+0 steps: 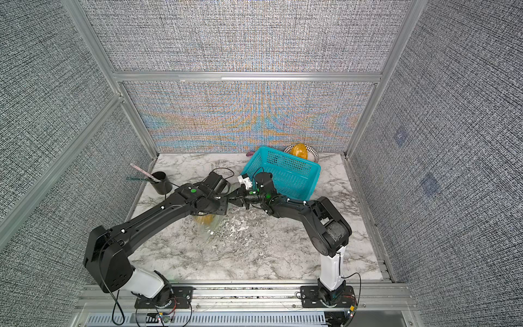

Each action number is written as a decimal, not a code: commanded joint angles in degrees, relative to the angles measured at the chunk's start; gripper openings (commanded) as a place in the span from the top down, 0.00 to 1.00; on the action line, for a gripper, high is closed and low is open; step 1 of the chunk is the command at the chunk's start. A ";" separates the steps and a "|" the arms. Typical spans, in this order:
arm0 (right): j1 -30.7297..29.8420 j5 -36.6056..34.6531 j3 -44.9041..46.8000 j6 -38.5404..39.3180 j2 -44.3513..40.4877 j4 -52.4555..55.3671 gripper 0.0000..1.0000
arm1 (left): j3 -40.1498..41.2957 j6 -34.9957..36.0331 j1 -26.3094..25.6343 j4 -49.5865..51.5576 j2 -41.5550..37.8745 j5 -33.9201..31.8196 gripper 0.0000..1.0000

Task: Open the zip-top bag and take out the pineapple
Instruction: Open the zipper of the food storage bag at the center of the board.

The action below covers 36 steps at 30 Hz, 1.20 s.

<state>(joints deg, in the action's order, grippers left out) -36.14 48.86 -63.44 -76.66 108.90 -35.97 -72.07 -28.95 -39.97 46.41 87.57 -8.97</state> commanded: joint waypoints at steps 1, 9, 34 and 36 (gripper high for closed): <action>-0.08 0.72 -0.28 0.58 -0.47 0.11 1.00 | -0.39 -0.84 0.06 0.70 0.40 -2.47 0.63; -0.08 0.80 -1.46 5.51 -0.63 5.97 0.89 | -3.39 0.30 0.06 3.11 1.22 -3.95 0.90; 0.46 -2.83 -2.13 18.75 -6.07 21.74 0.60 | -9.58 -8.02 0.06 4.67 2.51 2.83 0.96; 0.46 -2.38 -1.96 17.98 -6.10 21.40 0.62 | -9.57 -8.38 0.06 4.28 2.52 3.33 0.96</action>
<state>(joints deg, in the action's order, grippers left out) -35.62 45.89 -65.54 -58.04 103.07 -13.30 -81.28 -36.12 -39.97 51.92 90.00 -7.35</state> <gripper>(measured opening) 0.386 0.054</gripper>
